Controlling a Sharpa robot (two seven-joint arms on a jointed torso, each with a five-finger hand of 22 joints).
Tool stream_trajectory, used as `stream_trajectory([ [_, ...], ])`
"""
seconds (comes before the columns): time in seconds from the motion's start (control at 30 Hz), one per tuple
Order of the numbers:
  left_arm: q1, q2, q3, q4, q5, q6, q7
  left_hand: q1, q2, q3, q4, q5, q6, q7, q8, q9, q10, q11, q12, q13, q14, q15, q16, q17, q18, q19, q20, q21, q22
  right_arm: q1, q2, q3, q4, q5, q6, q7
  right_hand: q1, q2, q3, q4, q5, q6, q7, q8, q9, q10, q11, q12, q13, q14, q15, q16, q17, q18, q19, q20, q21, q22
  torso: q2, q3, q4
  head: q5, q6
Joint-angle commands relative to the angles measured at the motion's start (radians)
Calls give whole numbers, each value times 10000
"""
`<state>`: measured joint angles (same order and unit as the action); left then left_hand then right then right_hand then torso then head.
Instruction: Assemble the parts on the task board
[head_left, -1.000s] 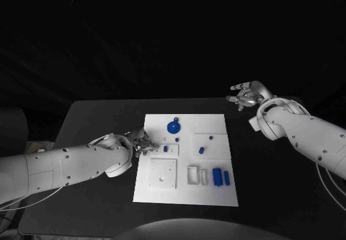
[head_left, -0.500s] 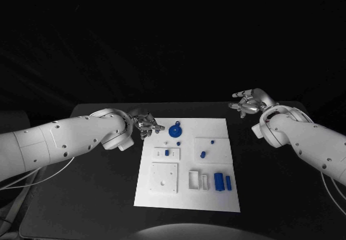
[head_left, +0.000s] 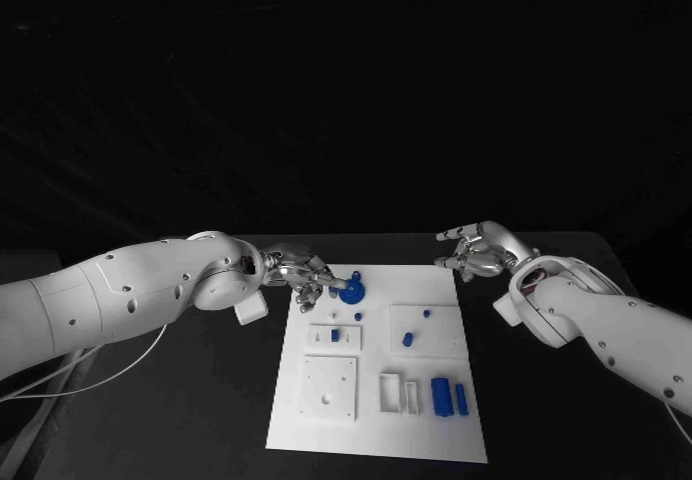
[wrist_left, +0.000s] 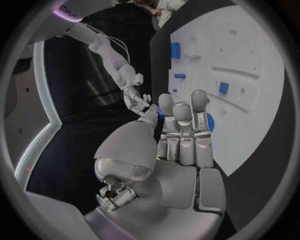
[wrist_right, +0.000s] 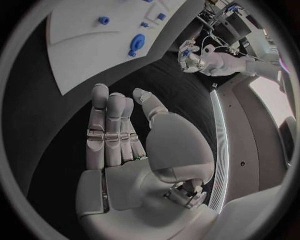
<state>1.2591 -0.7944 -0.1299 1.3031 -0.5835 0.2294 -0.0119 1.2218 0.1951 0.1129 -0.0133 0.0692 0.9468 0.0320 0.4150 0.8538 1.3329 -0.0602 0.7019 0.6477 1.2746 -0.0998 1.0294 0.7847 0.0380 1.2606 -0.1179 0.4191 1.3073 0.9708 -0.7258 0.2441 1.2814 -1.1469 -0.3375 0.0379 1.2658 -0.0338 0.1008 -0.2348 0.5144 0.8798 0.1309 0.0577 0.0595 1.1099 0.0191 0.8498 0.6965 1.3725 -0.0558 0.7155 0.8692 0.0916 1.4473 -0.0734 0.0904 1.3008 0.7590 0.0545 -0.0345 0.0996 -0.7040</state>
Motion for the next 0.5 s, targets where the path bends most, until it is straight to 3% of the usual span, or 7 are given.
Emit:
stream_trajectory([
  [0.03, 16, 39, 9, -180, 1935, 2462, 821, 26, 198, 513, -633, -207, -345, -182, 33, -16, -190, -9, -54, -60, -195, 5, -64, -43, -107, -165, -8, -134, 103, -107, -90, -39, 487, -383, 218, 692, 5, 106, -82, -102, -143, 89, 18, 19, 13, -46, -72, 94, 105, 85, -26, 48, 24, 24, -6, -34, 34, 49, -13, 48, -24, 70, 131],
  [0.13, 14, 65, 11, -304, 2304, 3065, 883, 172, 437, 99, -746, -213, -394, -169, 27, -84, -247, -28, -2, -83, -329, -11, 66, -62, -203, -174, -59, -264, 120, -194, -150, -82, 967, -643, 338, 853, 41, 178, -121, -231, -366, 1073, -38, 69, 84, -38, -99, 226, 259, 123, -48, 94, 64, 28, 17, -52, 54, 123, -4, 44, -23, 71, 185],
  [0.27, 4, 124, 12, -392, 2381, 3455, 932, 269, 454, -41, -892, -213, -393, -178, 22, -130, -280, -22, 26, -96, -343, -9, 119, -102, -206, -156, -55, -300, 150, -295, -194, -129, 1549, -840, 566, 1092, 14, 254, -207, -470, -457, 1215, -68, 48, 77, 6, -125, 320, 482, 181, -78, 190, 197, 7, 38, -89, 147, 262, 6, 13, -15, 30, 177],
  [0.37, -15, 176, 12, -448, 2290, 3630, 934, 330, 452, -78, -990, -212, -378, -161, 17, -158, -286, -12, 44, -99, -343, -6, 148, -118, -205, -142, -54, -305, 163, -368, -242, -154, 2015, -945, 678, 1280, 51, 264, -278, -463, -467, 1276, -82, 42, 74, 33, -135, 349, 564, 228, -91, 247, 263, 6, 63, -103, 224, 273, 9, 0, -14, -32, 139],
  [0.5, -41, 225, 12, -507, 2143, 3684, 872, 284, 548, -194, -1029, -212, -345, -124, 11, -216, -292, 26, 80, -113, -348, 13, 212, -156, -189, -120, -42, -312, 182, -415, -310, -167, 2473, -1024, 644, 1404, 105, 295, -387, -472, -533, 1394, -107, 43, 75, 110, -157, 389, 695, 287, -111, 341, 394, -4, 94, -122, 558, 315, 6, -14, -3, -86, 179],
])
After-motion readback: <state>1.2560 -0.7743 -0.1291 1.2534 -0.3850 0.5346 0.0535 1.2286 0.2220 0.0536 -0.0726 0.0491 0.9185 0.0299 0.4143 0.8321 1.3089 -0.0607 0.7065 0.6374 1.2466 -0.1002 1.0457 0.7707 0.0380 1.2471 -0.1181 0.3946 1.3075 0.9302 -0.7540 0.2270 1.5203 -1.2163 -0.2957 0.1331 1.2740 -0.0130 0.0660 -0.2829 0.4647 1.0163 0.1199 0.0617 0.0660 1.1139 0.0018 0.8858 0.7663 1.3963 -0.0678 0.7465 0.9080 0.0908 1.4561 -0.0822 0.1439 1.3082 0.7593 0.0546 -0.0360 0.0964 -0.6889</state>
